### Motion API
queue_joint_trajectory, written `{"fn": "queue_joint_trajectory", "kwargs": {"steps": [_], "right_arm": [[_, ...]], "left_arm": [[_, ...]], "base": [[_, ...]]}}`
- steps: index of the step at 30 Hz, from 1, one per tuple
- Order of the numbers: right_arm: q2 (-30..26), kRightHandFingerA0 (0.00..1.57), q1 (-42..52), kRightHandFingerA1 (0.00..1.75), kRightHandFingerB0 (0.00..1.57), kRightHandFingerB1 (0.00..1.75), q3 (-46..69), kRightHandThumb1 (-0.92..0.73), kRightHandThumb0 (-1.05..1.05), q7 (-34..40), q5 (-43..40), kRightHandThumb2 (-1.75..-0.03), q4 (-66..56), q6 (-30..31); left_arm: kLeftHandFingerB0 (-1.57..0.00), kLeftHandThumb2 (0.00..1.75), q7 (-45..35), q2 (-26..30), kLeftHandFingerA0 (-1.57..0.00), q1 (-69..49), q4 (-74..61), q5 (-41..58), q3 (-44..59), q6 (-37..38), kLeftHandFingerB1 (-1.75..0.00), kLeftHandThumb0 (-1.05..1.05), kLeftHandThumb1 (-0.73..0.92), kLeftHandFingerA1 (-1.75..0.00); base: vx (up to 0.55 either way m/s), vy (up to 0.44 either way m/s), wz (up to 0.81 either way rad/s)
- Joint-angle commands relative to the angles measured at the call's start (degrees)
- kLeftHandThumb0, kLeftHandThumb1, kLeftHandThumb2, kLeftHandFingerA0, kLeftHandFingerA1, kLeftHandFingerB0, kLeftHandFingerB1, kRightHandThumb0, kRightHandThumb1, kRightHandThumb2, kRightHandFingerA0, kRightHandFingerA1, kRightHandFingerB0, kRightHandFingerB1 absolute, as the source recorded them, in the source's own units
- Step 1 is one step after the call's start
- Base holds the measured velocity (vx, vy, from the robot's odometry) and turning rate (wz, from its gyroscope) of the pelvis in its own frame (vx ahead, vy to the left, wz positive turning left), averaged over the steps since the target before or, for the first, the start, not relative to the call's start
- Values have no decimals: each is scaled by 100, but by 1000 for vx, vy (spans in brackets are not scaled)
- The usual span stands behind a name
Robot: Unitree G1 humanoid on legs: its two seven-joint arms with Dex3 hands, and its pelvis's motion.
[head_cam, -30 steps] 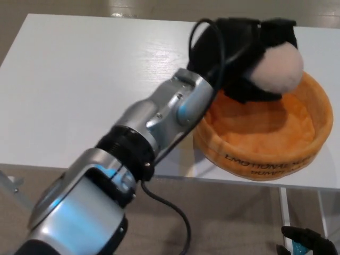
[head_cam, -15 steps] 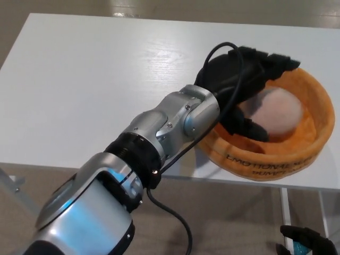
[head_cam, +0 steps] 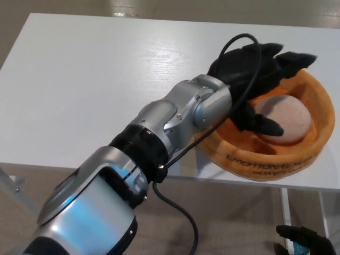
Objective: Use the left hand to pick up the pink round toy on the left and place it inside the orange plate on the desk.
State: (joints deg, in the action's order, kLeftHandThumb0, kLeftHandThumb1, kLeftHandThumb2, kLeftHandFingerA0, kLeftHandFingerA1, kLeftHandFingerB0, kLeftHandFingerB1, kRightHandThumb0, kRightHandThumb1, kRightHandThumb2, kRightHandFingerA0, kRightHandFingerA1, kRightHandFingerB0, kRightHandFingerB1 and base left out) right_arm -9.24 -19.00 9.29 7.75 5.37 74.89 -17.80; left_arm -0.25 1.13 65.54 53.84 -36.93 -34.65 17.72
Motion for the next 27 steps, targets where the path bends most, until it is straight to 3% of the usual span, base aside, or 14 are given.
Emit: {"fn": "queue_joint_trajectory", "kwargs": {"steps": [1,2,5,6,7,8,12,13,16,17,20,21,26,27], "right_arm": [[31,72,28,62,65,54,-12,-61,-27,-39,-36,-57,42,57],[34,73,25,62,66,54,-20,-60,-28,-23,-24,-57,42,65],[33,74,18,63,66,54,-34,-60,-28,-3,-5,-57,40,73],[28,74,19,64,66,54,-39,-60,-28,-1,2,-57,40,72],[24,74,21,64,66,54,-40,-60,-28,-3,4,-57,39,71],[17,74,34,63,66,54,-43,-60,-28,-4,8,-56,37,58],[7,74,48,63,67,54,-33,-60,-28,-13,5,-56,36,49],[8,76,39,64,68,55,-29,-59,-29,-10,3,-56,41,67],[4,76,23,64,68,55,-25,-59,-29,-4,5,-56,47,92],[-2,76,28,65,68,55,-25,-59,-29,-10,6,-56,44,84],[-34,76,38,64,68,54,-58,-59,-29,-13,45,-57,40,70],[-48,75,41,64,68,54,-49,-60,-29,-33,37,-57,42,72],[-61,75,35,64,69,55,-33,-59,-29,-72,20,-56,44,76],[-69,77,38,66,69,54,-57,-58,-31,-67,46,-57,39,69]], "left_arm": [[0,97,-530,408,0,-287,-1569,213,327,67,-8,-94,53,0],[0,69,-560,475,0,-351,-1826,184,376,10,-17,-105,63,0],[0,66,-616,624,0,-512,-2362,155,490,-55,-22,-100,63,-2],[0,76,-674,710,0,-595,-2651,174,559,-68,-18,-94,46,-3],[0,76,-715,736,0,-625,-2751,188,585,-79,-18,-94,46,-3],[-16,58,-830,857,-14,-795,-3174,412,759,-20,-33,-34,44,-34],[-31,56,-1037,1106,-23,-1277,-4158,908,1166,96,-33,-10,48,-35],[-35,88,-1326,1230,-12,-1595,-4709,1383,1357,-36,-55,12,40,-50],[-35,88,-1800,1392,-12,-2087,-5578,2072,1654,-301,-55,12,40,-50],[-53,64,-1935,1471,-24,-2241,-5803,2333,1731,-348,-39,25,60,-37],[-60,71,-2351,1800,-29,-2746,-6551,3145,1976,-488,-41,20,62,-36],[-70,81,-2483,1934,-38,-2991,-6890,3504,2080,-591,-43,18,60,-39],[-76,76,-2778,2352,-41,-3665,-7702,4330,2307,-646,-45,8,65,-39],[-77,67,-2949,2621,-44,-4168,-8118,4962,2391,-562,-45,0,67,-39]], "base": [[0,0,0],[0,0,0],[0,0,0],[0,0,0],[0,0,0],[0,0,0],[0,0,0],[0,0,0],[0,0,0],[0,0,0],[0,0,0],[0,0,0],[0,0,0],[0,0,0]]}}
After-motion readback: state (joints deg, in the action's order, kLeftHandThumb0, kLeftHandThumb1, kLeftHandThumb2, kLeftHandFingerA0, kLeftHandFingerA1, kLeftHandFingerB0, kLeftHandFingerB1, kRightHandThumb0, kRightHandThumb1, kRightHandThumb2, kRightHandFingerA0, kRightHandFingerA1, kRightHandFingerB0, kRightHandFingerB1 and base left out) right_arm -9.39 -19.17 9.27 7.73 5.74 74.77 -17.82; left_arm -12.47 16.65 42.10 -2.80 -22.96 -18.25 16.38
